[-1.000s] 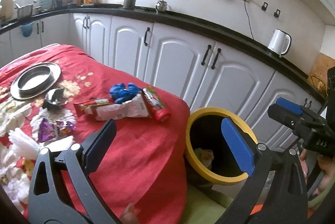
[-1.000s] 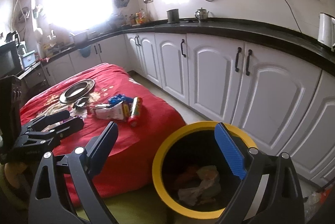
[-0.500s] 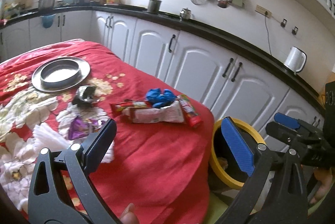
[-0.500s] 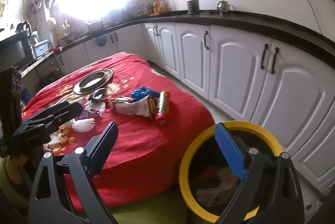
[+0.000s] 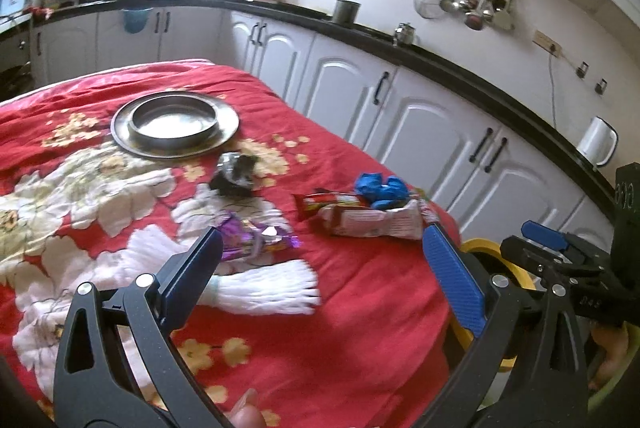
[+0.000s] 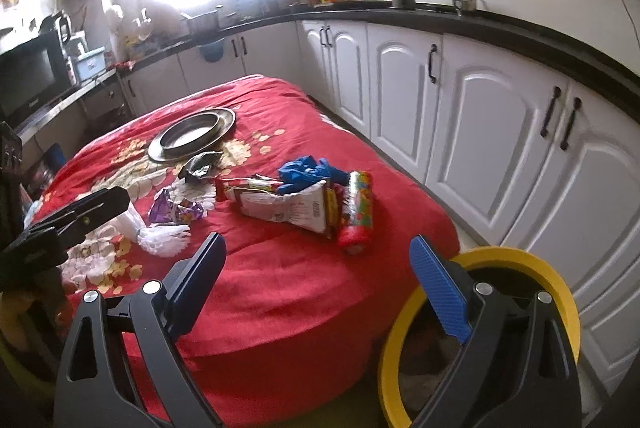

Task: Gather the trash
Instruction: 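Move both tools back to the table, left tool approaching the white tassel bundle, then grasp the white tassel bundle with the left tool while the right tool grasps the white printed paper bag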

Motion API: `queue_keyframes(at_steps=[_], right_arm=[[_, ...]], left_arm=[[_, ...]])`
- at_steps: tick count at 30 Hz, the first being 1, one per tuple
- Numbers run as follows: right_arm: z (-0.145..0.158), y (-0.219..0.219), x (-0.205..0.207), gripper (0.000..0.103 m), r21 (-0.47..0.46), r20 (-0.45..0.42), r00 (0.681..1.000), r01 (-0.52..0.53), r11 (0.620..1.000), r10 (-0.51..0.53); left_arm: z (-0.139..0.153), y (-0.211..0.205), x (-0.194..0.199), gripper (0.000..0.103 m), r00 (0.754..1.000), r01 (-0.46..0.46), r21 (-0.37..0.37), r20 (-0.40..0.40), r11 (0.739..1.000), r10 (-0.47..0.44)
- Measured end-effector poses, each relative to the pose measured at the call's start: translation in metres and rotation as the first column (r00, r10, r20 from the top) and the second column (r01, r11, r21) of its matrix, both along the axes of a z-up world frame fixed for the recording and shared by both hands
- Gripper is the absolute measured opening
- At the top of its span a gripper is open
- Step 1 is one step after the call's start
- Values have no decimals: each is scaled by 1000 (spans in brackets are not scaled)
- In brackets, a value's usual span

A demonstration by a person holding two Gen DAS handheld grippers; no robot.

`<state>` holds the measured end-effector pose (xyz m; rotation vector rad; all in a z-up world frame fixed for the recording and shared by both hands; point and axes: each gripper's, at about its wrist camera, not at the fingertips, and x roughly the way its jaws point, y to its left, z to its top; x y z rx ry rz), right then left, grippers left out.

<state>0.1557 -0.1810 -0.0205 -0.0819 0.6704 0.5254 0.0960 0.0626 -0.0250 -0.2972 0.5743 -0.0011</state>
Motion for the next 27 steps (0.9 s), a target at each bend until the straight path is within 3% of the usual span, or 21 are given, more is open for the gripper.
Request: queue_keyframes(at_steps=[9, 27], right_arm=[[-19, 43, 30, 86, -63, -34, 996, -87, 994, 85], [-59, 92, 96, 81, -207, -119, 982, -167, 964, 145]], left_arm=[[-15, 31, -3, 92, 996, -74, 2, -44, 997, 74], [-46, 71, 0, 92, 974, -187, -56, -144, 981, 177]])
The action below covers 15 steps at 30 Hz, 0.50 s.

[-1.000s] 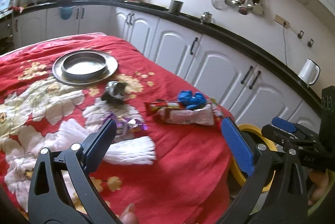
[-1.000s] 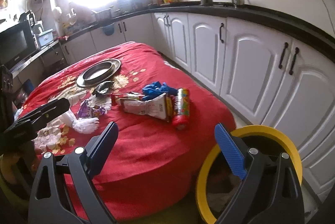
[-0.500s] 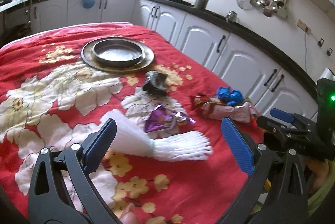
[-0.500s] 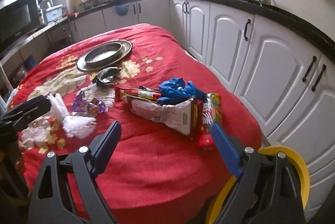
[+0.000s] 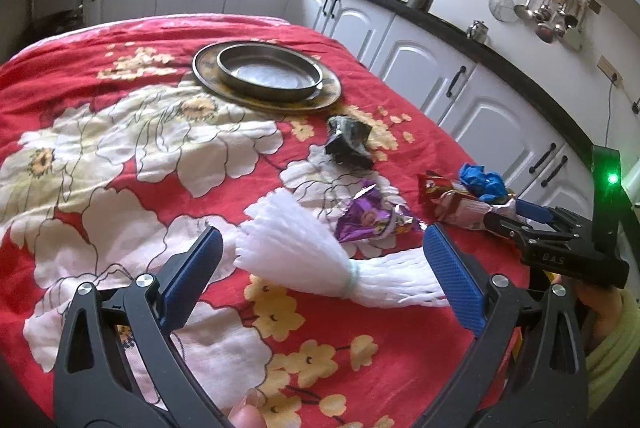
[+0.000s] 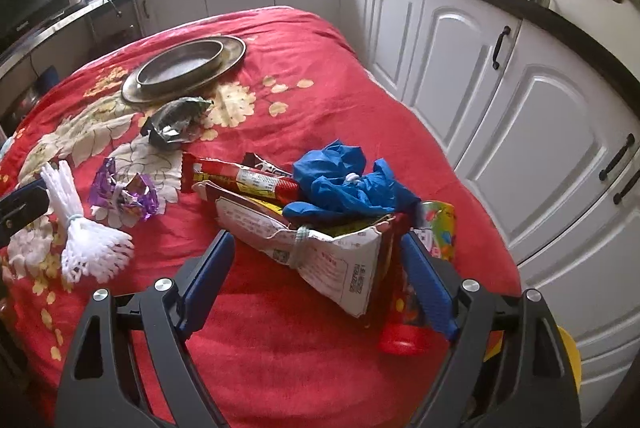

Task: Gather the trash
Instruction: 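Grasp the white tassel bundle with the left tool while the right tool grasps the white printed paper bag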

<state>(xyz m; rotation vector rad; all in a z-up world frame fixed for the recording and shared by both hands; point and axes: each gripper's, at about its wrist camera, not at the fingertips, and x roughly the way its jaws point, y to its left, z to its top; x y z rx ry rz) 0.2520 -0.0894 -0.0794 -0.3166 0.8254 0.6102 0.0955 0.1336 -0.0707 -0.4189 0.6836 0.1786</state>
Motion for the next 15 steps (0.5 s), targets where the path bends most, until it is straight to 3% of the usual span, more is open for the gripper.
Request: queue_keyframes(at_steps=[15], right_arm=[[-11, 15, -29, 74, 98, -126, 987, -90, 991, 102]], left_arm=[[-21, 20, 4, 92, 996, -72, -83, -57, 994, 67]])
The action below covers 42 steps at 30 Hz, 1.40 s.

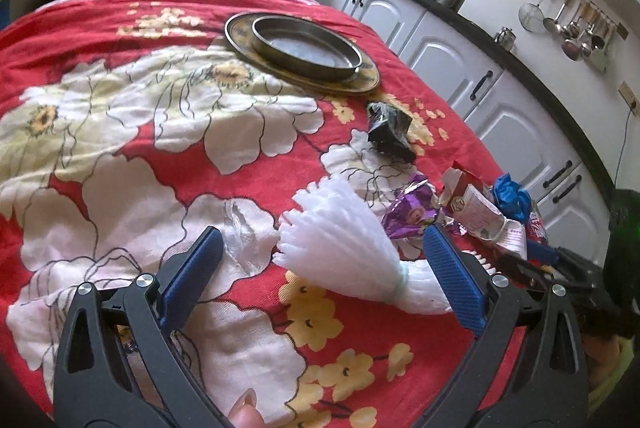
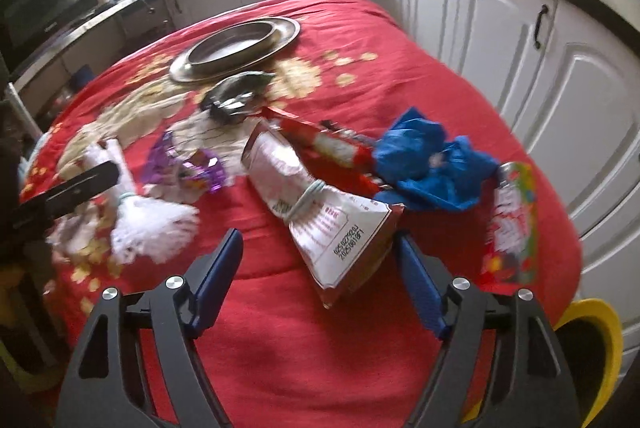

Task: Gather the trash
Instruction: 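Grasp the white tassel bundle with the left tool while the right tool grasps the white printed paper bag, then carry the tassel bundle and paper bag over the yellow-rimmed bin with both tools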

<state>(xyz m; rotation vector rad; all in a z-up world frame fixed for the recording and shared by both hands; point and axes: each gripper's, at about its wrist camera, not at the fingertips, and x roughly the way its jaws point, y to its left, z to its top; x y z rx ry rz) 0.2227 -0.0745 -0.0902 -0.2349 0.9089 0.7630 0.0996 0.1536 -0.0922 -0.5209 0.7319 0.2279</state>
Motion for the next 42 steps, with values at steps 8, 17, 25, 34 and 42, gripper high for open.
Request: queue_keyframes(at_steps=[8, 17, 25, 34, 42], right_arm=[[-8, 5, 5, 75, -45, 61, 998, 20, 999, -17], [-11, 9, 8, 59, -21, 73, 997, -19, 1000, 21], [0, -1, -6, 56, 47, 46, 999, -20, 999, 18], [14, -24, -20, 56, 93, 34, 999, 18, 996, -22], [27, -45, -27, 56, 123, 34, 998, 52, 991, -56]], left_arm=[[-5, 2, -1, 76, 1000, 7, -26, -4, 1000, -7], [-4, 0, -2, 44, 1000, 21, -36, -13, 999, -21], [4, 1, -9, 23, 1000, 30, -32, 0, 999, -30], [28, -1, -26, 16, 998, 48, 4, 43, 999, -48], [48, -5, -37, 16, 995, 34, 47, 87, 998, -38]])
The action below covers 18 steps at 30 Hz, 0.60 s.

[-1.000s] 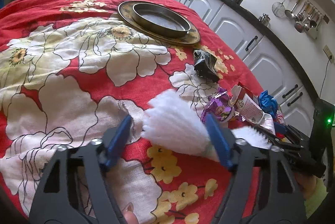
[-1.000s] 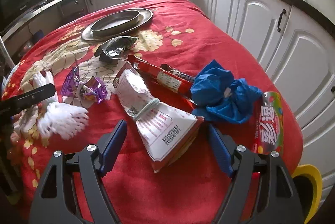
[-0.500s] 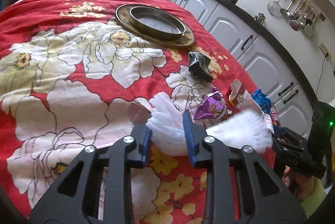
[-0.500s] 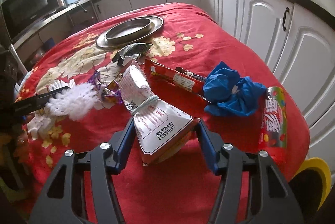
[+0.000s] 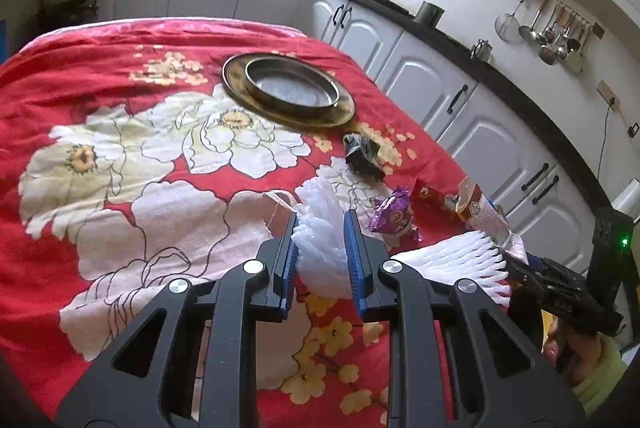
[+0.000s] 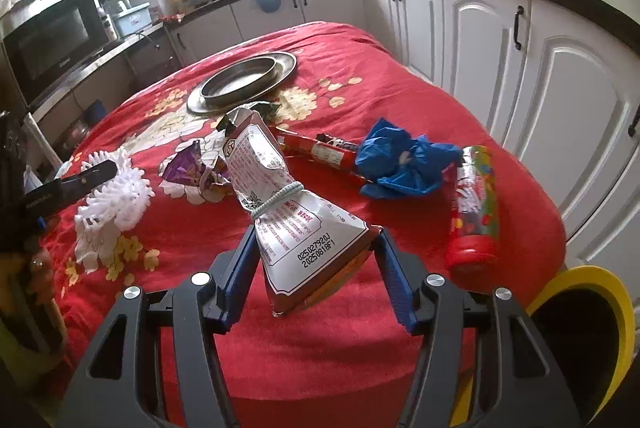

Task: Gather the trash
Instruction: 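Carry the tassel bundle and paper bag over the yellow-rimmed bin with both tools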

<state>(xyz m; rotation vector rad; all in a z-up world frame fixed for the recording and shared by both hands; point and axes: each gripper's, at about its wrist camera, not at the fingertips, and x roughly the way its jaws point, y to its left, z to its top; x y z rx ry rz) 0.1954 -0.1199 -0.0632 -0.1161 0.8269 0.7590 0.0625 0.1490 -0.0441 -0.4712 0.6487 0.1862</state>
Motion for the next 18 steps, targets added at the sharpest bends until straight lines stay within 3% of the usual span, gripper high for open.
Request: queue_keyframes(at_steps=[18], right_arm=[[39, -58, -17, 56, 65, 55, 993, 101, 993, -104]], left_arm=[[32, -55, 3, 15, 986, 140, 71, 78, 988, -145]])
